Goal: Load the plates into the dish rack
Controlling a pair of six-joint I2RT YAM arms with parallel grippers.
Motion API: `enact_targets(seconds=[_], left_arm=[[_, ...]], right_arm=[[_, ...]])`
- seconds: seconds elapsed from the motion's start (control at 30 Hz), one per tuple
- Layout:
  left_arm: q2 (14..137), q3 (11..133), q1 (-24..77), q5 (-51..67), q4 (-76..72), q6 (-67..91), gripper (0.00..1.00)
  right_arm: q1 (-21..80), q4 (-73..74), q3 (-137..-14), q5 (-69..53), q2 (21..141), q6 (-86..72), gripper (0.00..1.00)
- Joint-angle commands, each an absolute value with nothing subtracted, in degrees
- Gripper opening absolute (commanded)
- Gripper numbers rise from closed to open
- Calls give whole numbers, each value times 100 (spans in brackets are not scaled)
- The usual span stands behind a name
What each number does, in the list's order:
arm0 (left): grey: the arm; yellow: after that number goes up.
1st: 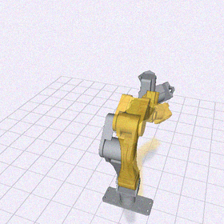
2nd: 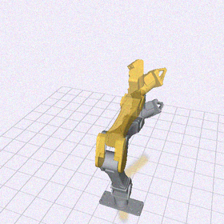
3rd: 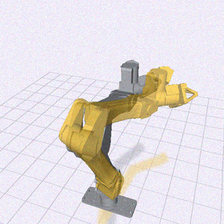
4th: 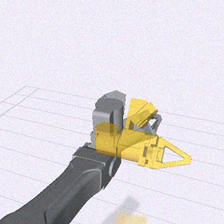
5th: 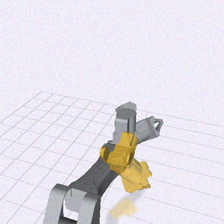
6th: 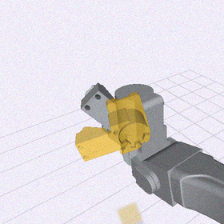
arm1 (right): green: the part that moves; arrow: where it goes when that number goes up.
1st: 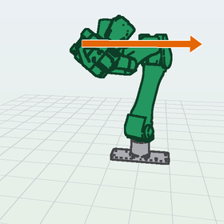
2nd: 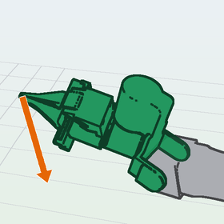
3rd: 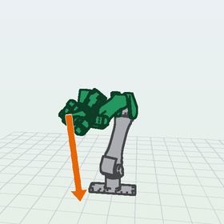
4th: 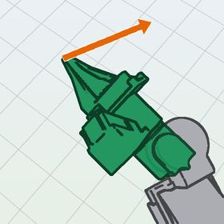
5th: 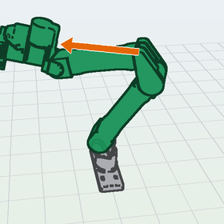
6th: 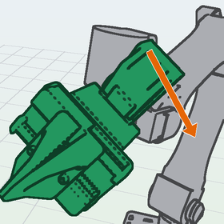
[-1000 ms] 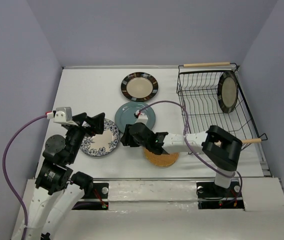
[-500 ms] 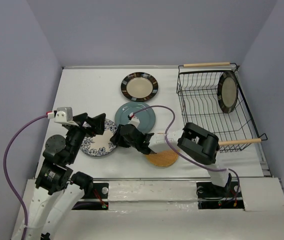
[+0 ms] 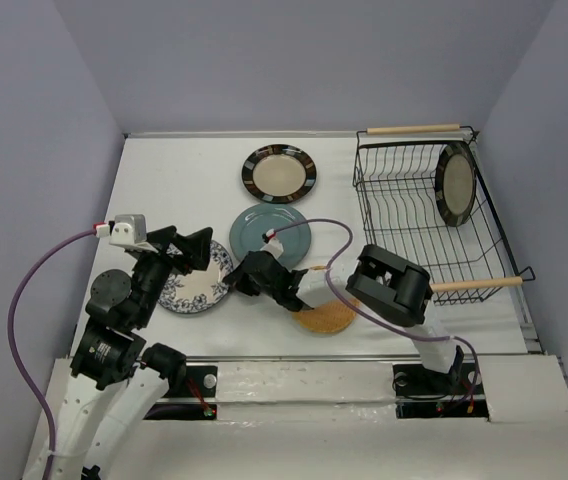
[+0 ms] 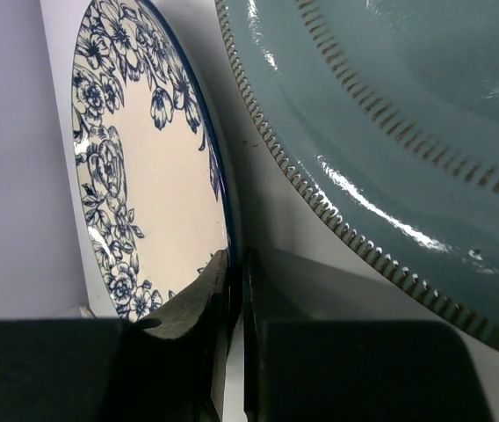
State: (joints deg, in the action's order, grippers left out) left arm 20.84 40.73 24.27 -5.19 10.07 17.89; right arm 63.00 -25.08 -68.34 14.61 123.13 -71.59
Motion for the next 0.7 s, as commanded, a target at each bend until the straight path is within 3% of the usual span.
enact_targets(seconds=[0.0, 0.2, 0.37, 0.67], left_arm=[[2021, 4017, 2408, -492, 756, 1732, 99], [1995, 4008, 2434, -422, 738, 1731, 99], [1934, 4008, 2470, -422, 738, 1723, 99], [1828, 4008, 2531, -378, 738, 1723, 99]], right_arm=[[6328, -2426, -6680, 1915, 11569, -6233, 7], [6224, -1934, -7136, 3056, 10146, -4047, 7], [5819, -1785, -7093, 3190, 8908, -3174, 7], [3869, -440, -7681, 3778, 7076, -1144, 7]])
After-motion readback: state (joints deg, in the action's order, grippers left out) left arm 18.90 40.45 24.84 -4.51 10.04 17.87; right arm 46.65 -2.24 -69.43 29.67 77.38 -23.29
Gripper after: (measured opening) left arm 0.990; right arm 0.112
